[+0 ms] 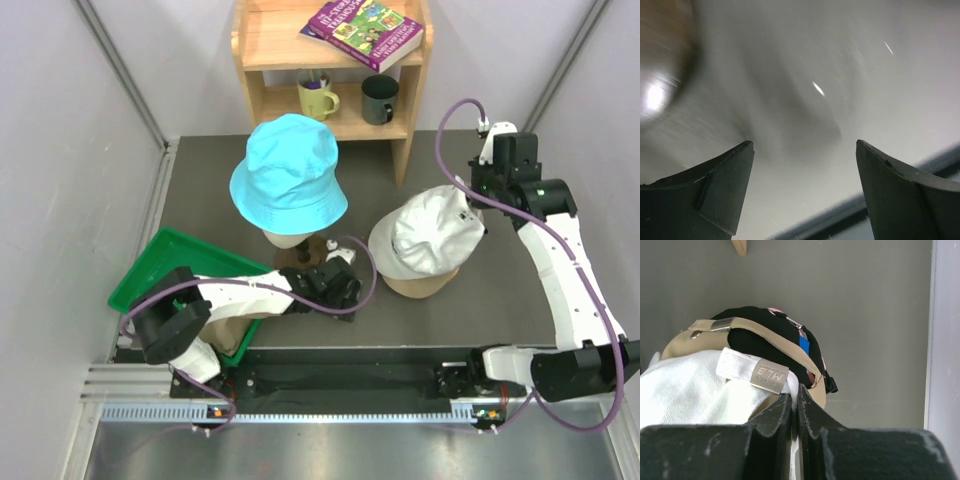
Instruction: Stack the hats
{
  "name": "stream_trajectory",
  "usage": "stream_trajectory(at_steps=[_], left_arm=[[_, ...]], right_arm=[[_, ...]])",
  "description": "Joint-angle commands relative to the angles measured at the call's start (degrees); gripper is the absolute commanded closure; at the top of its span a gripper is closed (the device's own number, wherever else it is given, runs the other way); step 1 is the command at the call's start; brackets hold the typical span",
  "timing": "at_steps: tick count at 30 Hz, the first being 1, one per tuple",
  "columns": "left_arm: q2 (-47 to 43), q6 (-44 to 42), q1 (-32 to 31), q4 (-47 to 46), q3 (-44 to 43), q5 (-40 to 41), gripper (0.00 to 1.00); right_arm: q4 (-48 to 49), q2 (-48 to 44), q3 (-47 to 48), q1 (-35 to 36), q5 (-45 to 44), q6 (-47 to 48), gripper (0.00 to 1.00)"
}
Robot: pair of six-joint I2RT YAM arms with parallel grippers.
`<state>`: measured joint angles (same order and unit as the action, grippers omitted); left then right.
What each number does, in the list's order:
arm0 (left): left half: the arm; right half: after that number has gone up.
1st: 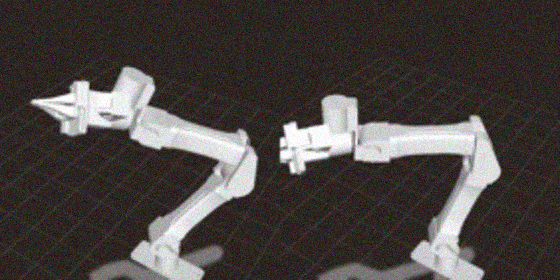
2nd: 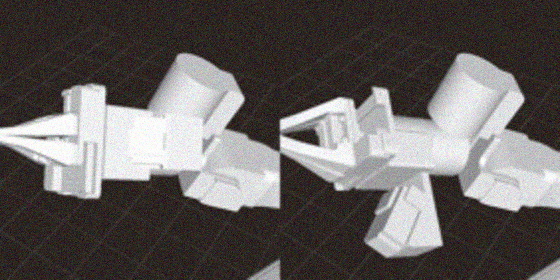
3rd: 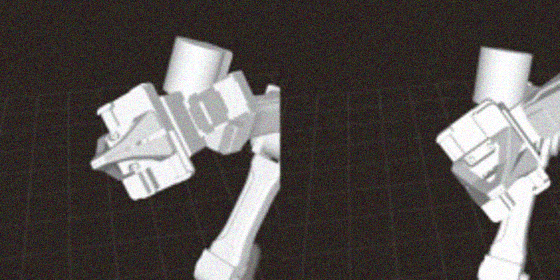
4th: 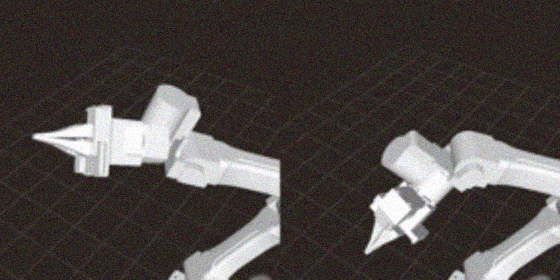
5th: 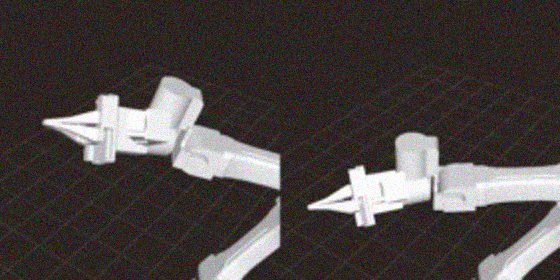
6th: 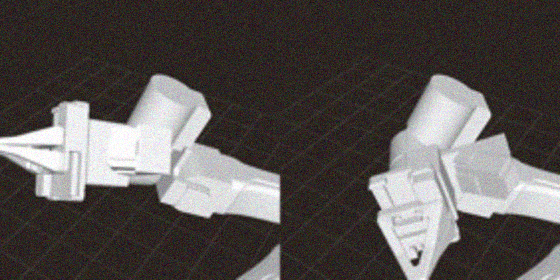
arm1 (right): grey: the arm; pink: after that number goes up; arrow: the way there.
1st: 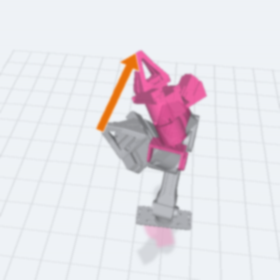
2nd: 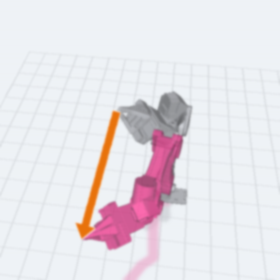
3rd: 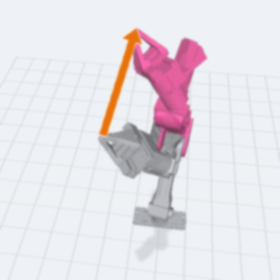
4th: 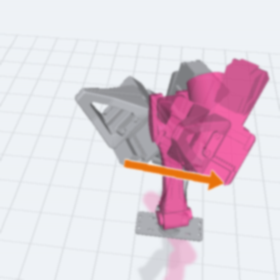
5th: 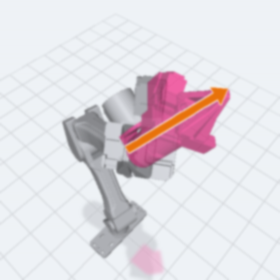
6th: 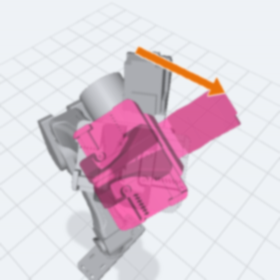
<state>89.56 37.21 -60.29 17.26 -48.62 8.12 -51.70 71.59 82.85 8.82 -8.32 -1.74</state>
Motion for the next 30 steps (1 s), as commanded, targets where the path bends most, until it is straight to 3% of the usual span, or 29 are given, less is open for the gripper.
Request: stream_trajectory(at_steps=[1, 23, 28, 30], left_arm=[[1.8, -3.6, 6.1, -5.5, 0.1, -0.2, 0.12], [13.9, -16.9, 25.9, -6.3, -7.5, 0.1, 0.11], [13.3, -19.3, 25.4, -5.0, -10.4, -2.1, 0.12], [11.4, -19.5, 22.5, -5.5, -10.4, -3.6, 0.12]], right_arm=[[2.3, -2.9, 0.2, -0.4, 0.3, -0.6, 0.94], [2.0, -3.6, -1.2, -0.5, 4.1, -1.6, 0.94], [2.0, -3.0, -1.2, -0.5, 4.5, -1.3, 0.94], [2.0, -3.0, -1.5, -0.5, 4.3, -1.3, 0.94]])
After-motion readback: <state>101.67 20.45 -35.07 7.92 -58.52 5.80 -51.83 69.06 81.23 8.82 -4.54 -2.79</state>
